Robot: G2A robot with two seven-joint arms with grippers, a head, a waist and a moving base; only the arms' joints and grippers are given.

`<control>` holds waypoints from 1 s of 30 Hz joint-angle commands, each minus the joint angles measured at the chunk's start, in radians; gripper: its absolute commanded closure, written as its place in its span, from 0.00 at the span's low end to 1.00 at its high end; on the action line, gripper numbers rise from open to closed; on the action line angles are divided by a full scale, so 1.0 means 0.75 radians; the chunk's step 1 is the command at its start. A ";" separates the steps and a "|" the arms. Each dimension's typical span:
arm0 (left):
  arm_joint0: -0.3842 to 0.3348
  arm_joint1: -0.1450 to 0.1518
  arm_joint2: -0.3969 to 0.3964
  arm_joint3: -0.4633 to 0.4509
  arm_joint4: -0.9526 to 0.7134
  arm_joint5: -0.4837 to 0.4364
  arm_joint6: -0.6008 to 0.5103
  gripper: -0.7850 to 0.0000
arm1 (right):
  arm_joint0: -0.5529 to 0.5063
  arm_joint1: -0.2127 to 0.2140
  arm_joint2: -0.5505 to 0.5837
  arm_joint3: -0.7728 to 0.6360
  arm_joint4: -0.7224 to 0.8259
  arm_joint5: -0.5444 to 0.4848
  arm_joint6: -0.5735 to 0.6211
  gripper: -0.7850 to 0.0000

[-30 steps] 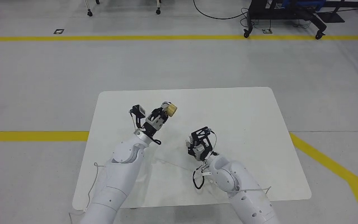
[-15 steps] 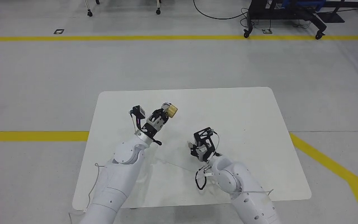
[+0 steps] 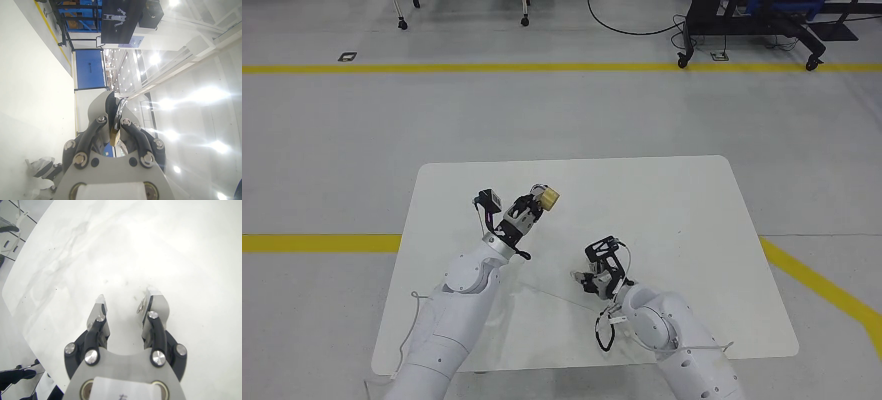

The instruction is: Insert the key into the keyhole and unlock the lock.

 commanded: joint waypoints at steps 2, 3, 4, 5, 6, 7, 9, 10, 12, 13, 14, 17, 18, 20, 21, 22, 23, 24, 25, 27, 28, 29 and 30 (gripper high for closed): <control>0.000 0.001 0.001 0.000 -0.001 0.000 0.000 1.00 | 0.000 0.001 -0.003 -0.002 -0.005 0.005 0.001 0.12; -0.001 0.001 0.002 0.000 0.001 -0.002 0.000 1.00 | 0.000 0.001 -0.004 -0.004 -0.010 0.004 -0.003 0.13; 0.000 0.002 0.002 0.000 0.000 -0.004 0.001 1.00 | -0.001 0.001 -0.004 -0.005 -0.012 0.004 -0.012 0.14; 0.000 0.002 0.003 0.000 -0.001 -0.005 0.002 1.00 | -0.001 0.001 -0.004 -0.009 -0.012 0.003 -0.023 0.16; 0.000 0.002 0.004 0.001 0.000 -0.004 0.001 1.00 | -0.002 0.001 -0.003 -0.012 -0.013 0.003 -0.037 0.19; -0.001 0.002 0.004 0.001 -0.001 -0.004 0.001 1.00 | -0.005 0.002 0.000 -0.014 -0.013 0.004 -0.048 0.23; -0.001 0.003 0.005 0.002 -0.003 -0.004 0.002 1.00 | -0.010 0.003 0.006 -0.021 -0.010 0.000 -0.063 0.36; -0.001 0.003 0.006 0.002 -0.006 -0.003 0.001 1.00 | -0.013 0.004 0.009 -0.027 -0.007 -0.004 -0.069 0.43; -0.001 0.003 0.007 0.004 -0.009 -0.005 -0.001 1.00 | -0.020 0.006 0.016 -0.034 0.002 -0.014 -0.075 0.53; -0.002 0.003 0.008 0.005 -0.009 -0.005 -0.001 1.00 | -0.022 0.007 0.018 -0.036 0.004 -0.019 -0.077 0.53; -0.002 0.004 0.009 0.006 -0.010 -0.006 -0.001 1.00 | -0.024 0.008 0.020 -0.037 0.004 -0.021 -0.078 0.55; -0.004 0.004 0.012 0.009 -0.010 -0.006 -0.001 1.00 | -0.024 0.009 0.021 -0.034 0.001 -0.017 -0.073 0.60; -0.004 0.004 0.012 0.010 -0.011 -0.006 -0.001 1.00 | -0.023 0.009 0.020 -0.034 0.000 -0.017 -0.072 0.60; -0.005 0.004 0.014 0.012 -0.012 -0.008 0.000 1.00 | -0.022 0.009 0.018 -0.033 0.003 -0.020 -0.071 0.61; -0.005 0.004 0.015 0.012 -0.012 -0.008 0.000 1.00 | -0.021 0.009 0.017 -0.032 0.003 -0.021 -0.071 0.62; -0.006 0.005 0.015 0.013 -0.013 -0.009 0.000 1.00 | -0.019 0.009 0.016 -0.029 0.001 -0.018 -0.070 0.62; -0.006 0.005 0.016 0.014 -0.013 -0.010 0.000 1.00 | -0.017 0.009 0.016 -0.025 -0.005 -0.010 -0.070 0.62; -0.006 0.005 0.016 0.015 -0.014 -0.010 0.000 1.00 | -0.015 0.009 0.014 -0.022 -0.013 -0.001 -0.072 0.62; -0.007 0.005 0.017 0.015 -0.014 -0.011 0.000 1.00 | -0.013 0.009 0.013 -0.021 -0.016 0.005 -0.075 0.62; -0.007 0.006 0.017 0.017 -0.015 -0.012 0.000 1.00 | -0.011 0.009 0.014 -0.019 -0.016 0.013 -0.080 0.60; -0.008 0.006 0.016 0.018 -0.016 -0.012 -0.001 1.00 | -0.012 0.009 0.013 -0.019 -0.014 0.014 -0.080 0.59; -0.009 0.007 0.017 0.021 -0.013 -0.011 -0.001 1.00 | -0.012 0.009 0.013 -0.018 -0.013 0.015 -0.079 0.59; -0.009 0.007 0.017 0.022 -0.013 -0.011 0.000 1.00 | -0.011 0.009 0.012 -0.017 -0.017 0.018 -0.076 0.59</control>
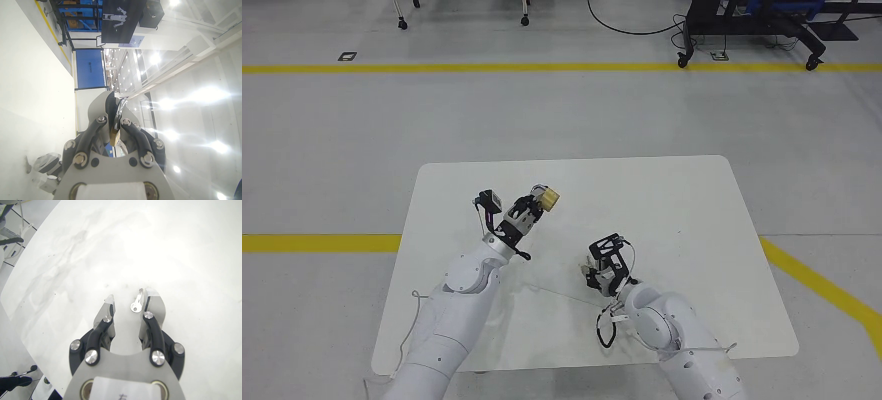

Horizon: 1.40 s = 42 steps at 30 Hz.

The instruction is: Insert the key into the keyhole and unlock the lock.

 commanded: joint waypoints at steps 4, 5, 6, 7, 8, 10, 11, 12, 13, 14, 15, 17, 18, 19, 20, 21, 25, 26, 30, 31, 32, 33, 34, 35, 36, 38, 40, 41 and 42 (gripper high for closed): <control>-0.004 0.000 0.007 0.004 0.004 0.003 0.001 1.00 | 0.006 -0.001 -0.014 0.010 -0.008 0.000 0.014 0.60; -0.005 0.000 0.008 0.005 0.004 0.002 0.002 1.00 | 0.009 -0.001 -0.020 0.014 -0.012 -0.001 0.016 0.60; -0.006 0.000 0.009 0.006 0.004 0.002 0.002 1.00 | 0.012 -0.002 -0.027 0.019 -0.015 -0.002 0.019 0.60; -0.007 0.000 0.010 0.007 0.005 0.003 0.002 1.00 | 0.016 -0.003 -0.034 0.022 -0.017 -0.002 0.019 0.60; -0.007 0.000 0.010 0.008 0.004 0.004 0.002 1.00 | 0.020 -0.004 -0.039 0.026 -0.022 0.000 0.018 0.60; -0.008 0.001 0.011 0.009 0.005 0.004 0.004 1.00 | 0.025 -0.006 -0.051 0.031 -0.034 0.004 0.012 0.61; -0.009 0.001 0.011 0.009 0.006 0.004 0.005 1.00 | 0.026 -0.006 -0.055 0.033 -0.041 0.006 0.009 0.61; -0.009 0.001 0.011 0.009 0.006 0.004 0.006 1.00 | 0.028 -0.007 -0.059 0.035 -0.049 0.009 0.007 0.62; -0.009 0.002 0.011 0.009 0.005 0.004 0.006 1.00 | 0.029 -0.007 -0.063 0.037 -0.057 0.014 0.007 0.62; -0.010 0.002 0.011 0.009 0.005 0.005 0.005 1.00 | 0.030 -0.007 -0.067 0.038 -0.065 0.015 0.005 0.63; -0.011 0.003 0.011 0.009 0.007 0.004 0.005 1.00 | 0.031 -0.007 -0.070 0.038 -0.072 0.016 0.003 0.64; -0.011 0.003 0.012 0.009 0.005 0.003 0.002 1.00 | 0.033 -0.007 -0.073 0.041 -0.090 0.023 -0.005 0.66; -0.012 0.003 0.012 0.010 0.005 0.005 0.000 1.00 | 0.033 -0.007 -0.075 0.042 -0.102 0.029 -0.010 0.68; -0.013 0.003 0.013 0.010 0.004 0.006 0.000 1.00 | 0.034 -0.007 -0.077 0.042 -0.115 0.034 -0.013 0.69; -0.014 0.004 0.013 0.011 0.004 0.006 0.000 1.00 | 0.033 -0.008 -0.079 0.042 -0.127 0.039 -0.018 0.70; -0.015 0.004 0.014 0.011 0.004 0.006 0.000 1.00 | 0.033 -0.008 -0.081 0.042 -0.136 0.043 -0.022 0.71; -0.019 0.005 0.015 0.016 0.003 0.004 -0.001 1.00 | 0.030 -0.007 -0.086 0.042 -0.187 0.073 -0.040 0.69; -0.020 0.005 0.014 0.017 0.003 0.003 0.000 1.00 | 0.028 -0.008 -0.088 0.040 -0.188 0.075 -0.046 0.69; -0.021 0.005 0.016 0.020 -0.004 0.001 -0.001 1.00 | 0.010 -0.006 -0.060 -0.003 -0.148 0.050 -0.115 0.66; -0.020 0.005 0.016 0.020 -0.007 -0.002 -0.002 1.00 | 0.001 -0.004 -0.045 -0.024 -0.126 0.035 -0.146 0.63; -0.020 0.005 0.016 0.022 -0.008 -0.004 -0.002 1.00 | -0.010 -0.002 -0.025 -0.045 -0.099 0.019 -0.185 0.52; -0.020 0.005 0.016 0.023 -0.015 -0.004 -0.002 1.00 | -0.023 0.000 -0.007 -0.060 -0.078 0.003 -0.221 0.02; -0.019 0.004 0.016 0.023 -0.027 -0.005 -0.008 1.00 | -0.023 0.000 -0.007 -0.060 -0.078 0.003 -0.221 0.00; -0.019 0.004 0.016 0.025 -0.034 -0.008 -0.010 1.00 | -0.023 0.000 -0.007 -0.060 -0.078 0.003 -0.221 0.00; -0.019 0.003 0.016 0.025 -0.038 -0.009 -0.011 1.00 | -0.023 0.000 -0.007 -0.060 -0.078 0.003 -0.221 0.00; -0.019 0.003 0.016 0.025 -0.038 -0.009 -0.011 1.00 | -0.023 0.000 -0.007 -0.060 -0.078 0.003 -0.221 0.00; -0.019 0.003 0.016 0.025 -0.038 -0.009 -0.011 1.00 | -0.023 0.000 -0.007 -0.060 -0.078 0.003 -0.221 0.00; -0.019 0.003 0.016 0.025 -0.038 -0.009 -0.011 1.00 | -0.023 0.000 -0.007 -0.060 -0.078 0.003 -0.221 0.00; -0.019 0.003 0.016 0.025 -0.038 -0.009 -0.011 1.00 | -0.023 0.000 -0.007 -0.060 -0.078 0.003 -0.221 0.00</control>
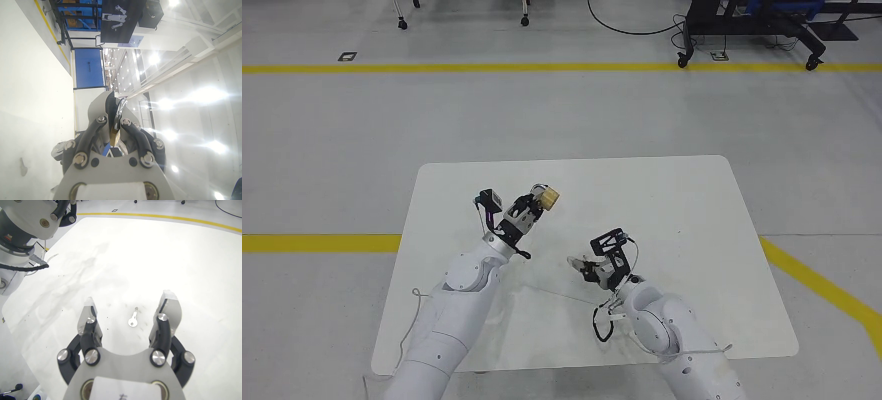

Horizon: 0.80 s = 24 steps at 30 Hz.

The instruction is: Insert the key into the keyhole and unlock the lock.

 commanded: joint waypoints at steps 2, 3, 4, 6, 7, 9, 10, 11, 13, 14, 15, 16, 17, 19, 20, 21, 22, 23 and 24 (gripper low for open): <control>0.000 0.000 0.000 0.000 0.000 0.000 0.000 1.00 | 0.000 0.000 0.000 0.000 0.000 0.000 0.000 0.00; 0.000 0.000 0.000 0.000 0.000 0.000 0.000 1.00 | 0.000 0.000 0.000 0.000 0.000 0.000 0.000 0.00; 0.000 0.000 0.000 0.000 0.000 0.000 0.000 1.00 | -0.001 0.001 -0.001 0.010 -0.033 0.017 -0.006 0.00; 0.000 0.000 0.000 0.000 0.000 0.000 0.000 1.00 | 0.002 0.001 -0.019 0.025 -0.075 -0.002 -0.032 0.00; 0.000 0.000 0.000 0.000 0.000 0.000 0.000 1.00 | 0.005 0.004 -0.018 0.038 -0.112 -0.026 -0.046 0.00; 0.000 0.000 0.000 0.000 0.000 0.000 0.000 1.00 | 0.001 0.011 -0.017 0.051 -0.193 -0.054 -0.059 0.28; 0.000 0.000 0.000 0.000 0.000 0.000 0.000 1.00 | -0.002 0.016 -0.017 0.050 -0.233 -0.076 -0.052 0.49; 0.000 0.000 0.000 0.000 0.000 0.000 0.000 1.00 | -0.004 0.020 -0.018 0.043 -0.283 -0.097 -0.037 0.54; 0.000 0.000 0.000 0.000 0.000 0.000 0.000 1.00 | -0.016 0.026 -0.014 0.023 -0.340 -0.106 -0.012 0.57; 0.000 0.000 0.000 0.000 0.000 0.000 0.000 1.00 | -0.019 0.028 -0.012 0.014 -0.356 -0.111 0.001 0.58; 0.000 0.000 0.000 0.000 0.000 0.000 0.000 1.00 | -0.021 0.030 -0.011 0.008 -0.371 -0.118 0.019 0.60; 0.000 0.000 0.000 0.000 0.000 0.000 0.000 1.00 | -0.018 0.032 -0.012 0.003 -0.388 -0.130 0.045 0.62; 0.000 0.000 0.000 0.000 0.000 0.000 0.000 1.00 | -0.010 0.032 -0.016 0.000 -0.400 -0.140 0.075 0.62; 0.000 0.000 0.000 0.000 0.000 0.000 0.000 1.00 | 0.008 0.032 -0.032 0.000 -0.426 -0.155 0.124 0.62; 0.000 0.000 0.000 0.000 0.000 0.000 0.000 1.00 | 0.018 0.031 -0.042 0.003 -0.439 -0.159 0.144 0.63; 0.000 0.000 0.000 0.000 0.000 0.000 0.000 1.00 | 0.026 0.029 -0.051 0.007 -0.443 -0.160 0.159 0.63; 0.000 0.000 0.000 0.000 0.000 0.000 0.000 1.00 | 0.034 0.027 -0.060 0.014 -0.445 -0.167 0.176 0.63; 0.000 0.000 0.000 0.000 0.000 0.000 0.000 1.00 | 0.045 0.026 -0.068 0.024 -0.444 -0.173 0.197 0.63; 0.000 0.000 0.000 0.000 0.000 0.000 0.000 1.00 | 0.056 0.024 -0.074 0.033 -0.443 -0.172 0.213 0.63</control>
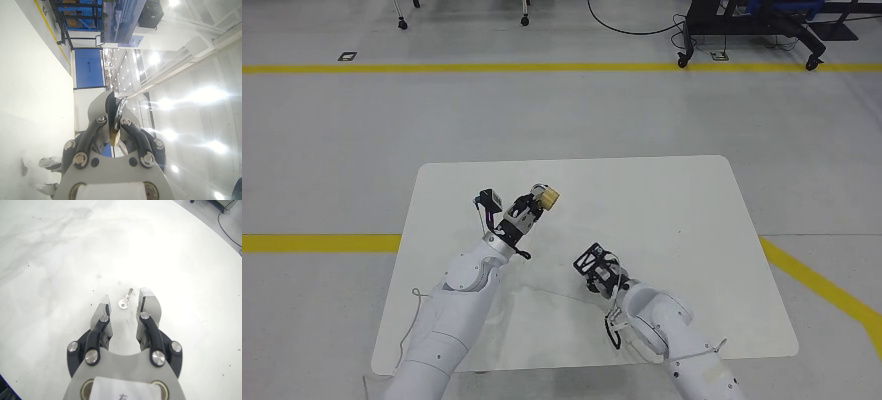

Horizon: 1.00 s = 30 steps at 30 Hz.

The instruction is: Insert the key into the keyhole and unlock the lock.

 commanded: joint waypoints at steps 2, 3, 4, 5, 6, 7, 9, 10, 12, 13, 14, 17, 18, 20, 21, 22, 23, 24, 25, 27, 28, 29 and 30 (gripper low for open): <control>0.000 0.000 0.000 0.000 0.000 0.000 0.000 1.00 | 0.027 -0.005 -0.015 0.025 0.013 -0.003 0.038 0.63; 0.000 0.000 0.000 0.000 0.000 0.000 0.000 1.00 | 0.035 -0.006 -0.018 0.035 0.018 -0.004 0.048 0.63; 0.000 0.000 0.000 0.000 0.000 0.000 0.000 1.00 | 0.042 -0.008 -0.020 0.043 0.018 -0.002 0.056 0.62; 0.000 0.000 0.000 0.000 0.000 0.000 0.000 1.00 | 0.048 -0.009 -0.023 0.049 0.015 0.004 0.064 0.62; 0.000 0.000 0.000 0.000 0.000 0.000 0.000 1.00 | 0.052 -0.009 -0.026 0.055 0.006 0.010 0.070 0.61; 0.000 0.000 0.000 0.000 0.000 0.000 0.000 1.00 | 0.054 -0.010 -0.030 0.058 -0.002 0.015 0.074 0.61; 0.000 0.000 0.000 0.000 0.000 0.000 0.000 1.00 | 0.057 -0.011 -0.038 0.061 -0.032 0.027 0.078 0.62; 0.000 0.000 0.000 0.000 0.000 0.000 0.000 1.00 | 0.057 -0.011 -0.042 0.061 -0.051 0.035 0.079 0.63; 0.000 0.000 0.000 0.000 0.000 0.000 0.000 1.00 | 0.056 -0.012 -0.052 0.059 -0.084 0.049 0.083 0.64; 0.000 0.000 0.000 0.000 0.000 0.000 0.000 1.00 | 0.057 -0.012 -0.058 0.058 -0.098 0.052 0.086 0.65; 0.000 0.000 0.000 0.000 0.000 0.000 0.000 1.00 | 0.059 -0.013 -0.064 0.057 -0.111 0.056 0.089 0.66; 0.000 0.000 0.000 0.000 0.000 0.000 0.000 1.00 | 0.067 -0.017 -0.085 0.061 -0.138 0.059 0.100 0.77; 0.000 0.000 0.000 0.000 0.000 0.000 0.000 1.00 | 0.071 -0.019 -0.090 0.066 -0.142 0.059 0.107 0.83; 0.000 0.000 0.000 0.000 0.000 0.000 0.000 1.00 | 0.082 -0.022 -0.103 0.079 -0.150 0.060 0.120 0.94; 0.000 0.000 0.000 0.000 0.000 0.000 0.000 1.00 | 0.087 -0.024 -0.108 0.084 -0.155 0.062 0.124 0.99; 0.000 0.000 0.000 0.000 0.000 0.000 0.000 1.00 | 0.090 -0.025 -0.112 0.088 -0.157 0.063 0.125 1.00; 0.000 0.000 0.000 0.000 0.000 0.000 0.000 1.00 | 0.091 -0.027 -0.114 0.091 -0.158 0.064 0.126 1.00; 0.000 0.000 0.000 0.000 0.000 0.000 0.000 1.00 | 0.091 -0.027 -0.114 0.089 -0.159 0.065 0.124 1.00; 0.000 0.000 0.000 0.000 0.000 0.000 0.000 1.00 | 0.088 -0.027 -0.110 0.083 -0.158 0.065 0.120 1.00; 0.000 0.000 0.000 0.000 0.000 0.000 0.000 1.00 | 0.072 -0.024 -0.097 0.057 -0.162 0.067 0.106 1.00; 0.000 0.000 0.000 0.000 0.000 0.000 0.000 1.00 | 0.060 -0.021 -0.088 0.038 -0.167 0.067 0.098 1.00; 0.000 0.000 0.000 0.000 0.000 0.000 0.000 1.00 | 0.046 -0.019 -0.077 0.017 -0.171 0.069 0.090 1.00; 0.000 0.000 0.000 0.000 0.000 0.000 0.000 1.00 | 0.031 -0.016 -0.067 -0.002 -0.174 0.068 0.086 1.00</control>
